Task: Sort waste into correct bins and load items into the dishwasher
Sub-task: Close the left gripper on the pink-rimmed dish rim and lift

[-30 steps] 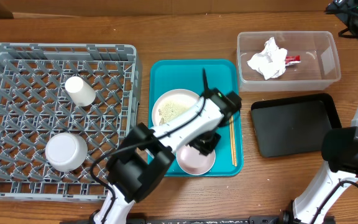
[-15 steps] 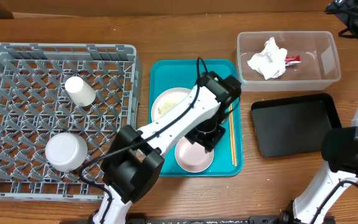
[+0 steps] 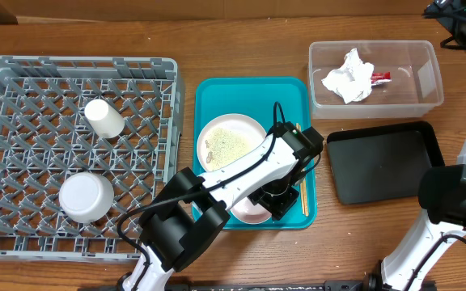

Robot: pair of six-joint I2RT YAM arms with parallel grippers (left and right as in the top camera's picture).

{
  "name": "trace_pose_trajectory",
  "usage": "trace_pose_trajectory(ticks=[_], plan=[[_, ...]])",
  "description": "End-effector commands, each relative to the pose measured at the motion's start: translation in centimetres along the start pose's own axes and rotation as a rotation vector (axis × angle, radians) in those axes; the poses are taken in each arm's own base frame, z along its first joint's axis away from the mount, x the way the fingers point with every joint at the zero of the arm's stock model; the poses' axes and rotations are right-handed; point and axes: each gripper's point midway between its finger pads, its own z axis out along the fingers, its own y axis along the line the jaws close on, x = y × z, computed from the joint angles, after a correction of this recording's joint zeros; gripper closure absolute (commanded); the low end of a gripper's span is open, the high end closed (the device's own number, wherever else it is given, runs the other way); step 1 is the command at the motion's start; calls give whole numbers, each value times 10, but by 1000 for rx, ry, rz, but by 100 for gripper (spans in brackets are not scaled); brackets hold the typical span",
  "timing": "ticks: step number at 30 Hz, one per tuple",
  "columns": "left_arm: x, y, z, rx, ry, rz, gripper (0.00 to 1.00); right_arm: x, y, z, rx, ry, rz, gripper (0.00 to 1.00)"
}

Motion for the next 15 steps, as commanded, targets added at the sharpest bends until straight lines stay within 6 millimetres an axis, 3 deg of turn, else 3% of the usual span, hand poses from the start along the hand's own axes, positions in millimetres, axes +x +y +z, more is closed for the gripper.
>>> trace_pose_trajectory(ticks=[1, 4, 9, 13, 15], plan=[[2, 2, 5, -14, -17, 64, 39, -4, 3, -7, -14, -17, 2, 0], [1, 4, 18, -17, -21, 81, 38, -4, 3, -7, -14, -17, 2, 0], [0, 12, 20, -50, -26, 76, 40, -4, 3, -7, -14, -17, 2, 0], [-1, 16, 20, -75, -30, 75, 50, -4, 3, -7, -14, -17, 2, 0], [-2, 17, 20, -80, -35, 75, 62, -4, 3, -7, -14, -17, 2, 0]])
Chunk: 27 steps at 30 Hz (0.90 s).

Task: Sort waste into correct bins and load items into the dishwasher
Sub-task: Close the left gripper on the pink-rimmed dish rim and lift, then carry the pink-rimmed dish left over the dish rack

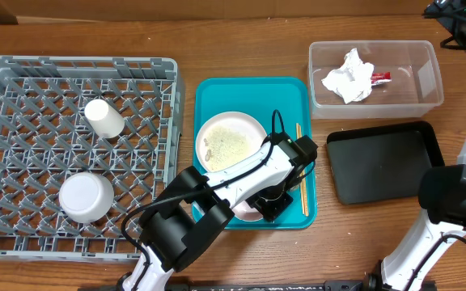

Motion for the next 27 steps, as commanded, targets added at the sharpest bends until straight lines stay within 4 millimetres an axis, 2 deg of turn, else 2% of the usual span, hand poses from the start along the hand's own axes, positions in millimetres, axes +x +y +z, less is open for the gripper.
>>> trace_pose_trajectory(ticks=[1, 3, 10, 13, 18, 23, 27], plan=[[-1, 5, -6, -32, -26, 22, 69, -4, 3, -7, -13, -16, 2, 0], [-1, 5, -6, -32, -26, 22, 79, -4, 3, -7, -13, -16, 2, 0], [-2, 2, -9, -22, -29, 23, 96, -4, 3, -7, -13, -16, 2, 0], [-4, -5, -19, 14, -35, 25, 96, -4, 3, -7, -13, -16, 2, 0], [-15, -10, -45, 25, -79, 31, 96, -4, 3, -7, -13, -17, 3, 0], [-27, -13, -84, 33, -147, 32, 96, -4, 3, -7, -13, -16, 2, 0], [-41, -7, -121, 44, -243, 14, 96, -4, 3, -7, -14, -17, 3, 0]])
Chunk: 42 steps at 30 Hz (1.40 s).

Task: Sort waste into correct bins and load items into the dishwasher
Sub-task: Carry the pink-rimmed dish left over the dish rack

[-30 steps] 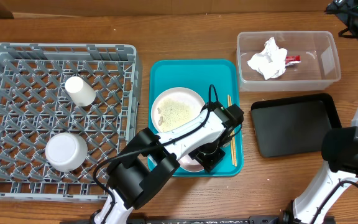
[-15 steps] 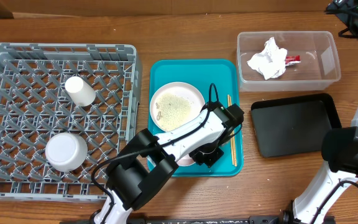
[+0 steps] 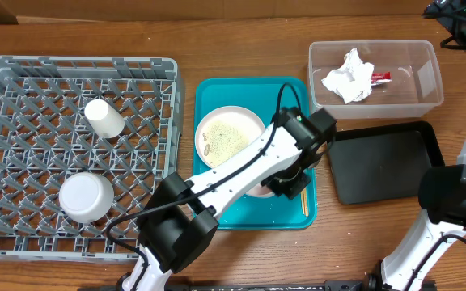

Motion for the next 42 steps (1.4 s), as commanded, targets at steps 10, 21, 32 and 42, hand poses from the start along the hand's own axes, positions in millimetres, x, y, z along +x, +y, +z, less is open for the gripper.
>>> trace_pose_trajectory(ticks=[10, 21, 32, 42], plan=[[-69, 83, -151, 227, -484, -194, 96, -4, 3, -7, -13, -17, 2, 0], [-14, 270, -208, 497, -755, -616, 96, -4, 3, -7, -13, -17, 2, 0], [101, 412, -241, 546, -1061, -865, 96, -4, 3, -7, -13, -17, 2, 0], [139, 440, -225, 790, -1246, -783, 96, -4, 3, -7, -13, -17, 2, 0]])
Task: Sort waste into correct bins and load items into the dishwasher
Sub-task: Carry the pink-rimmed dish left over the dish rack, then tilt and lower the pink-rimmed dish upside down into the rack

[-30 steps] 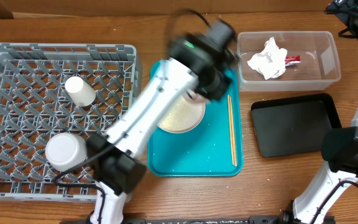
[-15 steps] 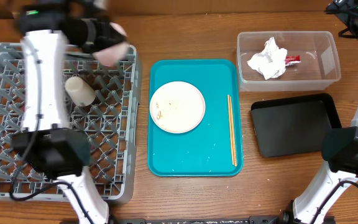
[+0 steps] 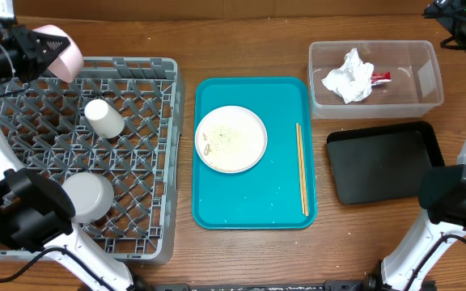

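Observation:
My left gripper (image 3: 40, 50) is at the far left, above the back left corner of the grey dish rack (image 3: 148, 73), shut on a pink bowl (image 3: 61, 44) held tilted on its side. In the rack lie a white cup (image 3: 103, 117) and an upturned white bowl (image 3: 87, 196). A white plate (image 3: 230, 138) with crumbs and a pair of wooden chopsticks (image 3: 301, 168) rest on the teal tray (image 3: 249, 206). Only parts of the right arm (image 3: 453, 202) show at the right edge; its gripper is out of view.
A clear plastic bin (image 3: 376, 74) at the back right holds a crumpled white tissue (image 3: 348, 75) and a red wrapper (image 3: 380, 78). A black tray (image 3: 383, 160) lies in front of it, right of the teal tray.
My left arm has gone from over the teal tray's right side to the rack's back left corner, with the pink bowl in its gripper. The tray's front is now bare.
My left gripper was low over the front of the teal tray, at a pink bowl beside the plate, and stayed there half a second later. Then it was higher, by the plate's right edge. Now it holds the bowl over the rack's far left corner.

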Robot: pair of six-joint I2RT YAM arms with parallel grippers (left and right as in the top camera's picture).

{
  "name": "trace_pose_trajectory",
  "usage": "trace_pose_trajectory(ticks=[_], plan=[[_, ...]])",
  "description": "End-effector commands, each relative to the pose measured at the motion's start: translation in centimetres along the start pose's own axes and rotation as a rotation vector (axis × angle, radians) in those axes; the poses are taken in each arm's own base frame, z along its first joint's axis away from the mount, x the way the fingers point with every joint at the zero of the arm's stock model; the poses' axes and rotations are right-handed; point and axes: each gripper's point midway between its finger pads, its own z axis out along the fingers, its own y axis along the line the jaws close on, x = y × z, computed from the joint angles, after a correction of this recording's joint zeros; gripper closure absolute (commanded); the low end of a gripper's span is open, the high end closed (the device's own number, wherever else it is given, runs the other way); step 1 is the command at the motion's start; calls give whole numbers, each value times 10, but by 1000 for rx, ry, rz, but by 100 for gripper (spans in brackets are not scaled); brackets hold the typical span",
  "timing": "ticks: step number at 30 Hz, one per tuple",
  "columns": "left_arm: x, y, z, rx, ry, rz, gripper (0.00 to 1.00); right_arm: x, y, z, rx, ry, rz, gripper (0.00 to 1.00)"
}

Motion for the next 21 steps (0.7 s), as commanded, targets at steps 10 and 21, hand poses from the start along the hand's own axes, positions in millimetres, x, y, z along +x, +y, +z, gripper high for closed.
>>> trace_pose_trajectory(ticks=[10, 21], plan=[[28, 63, -4, 205, -16, -74, 96, -4, 3, -7, -13, -17, 2, 0], [47, 87, -2, 194, -16, -51, 96, -4, 3, -7, -13, -17, 2, 0]])
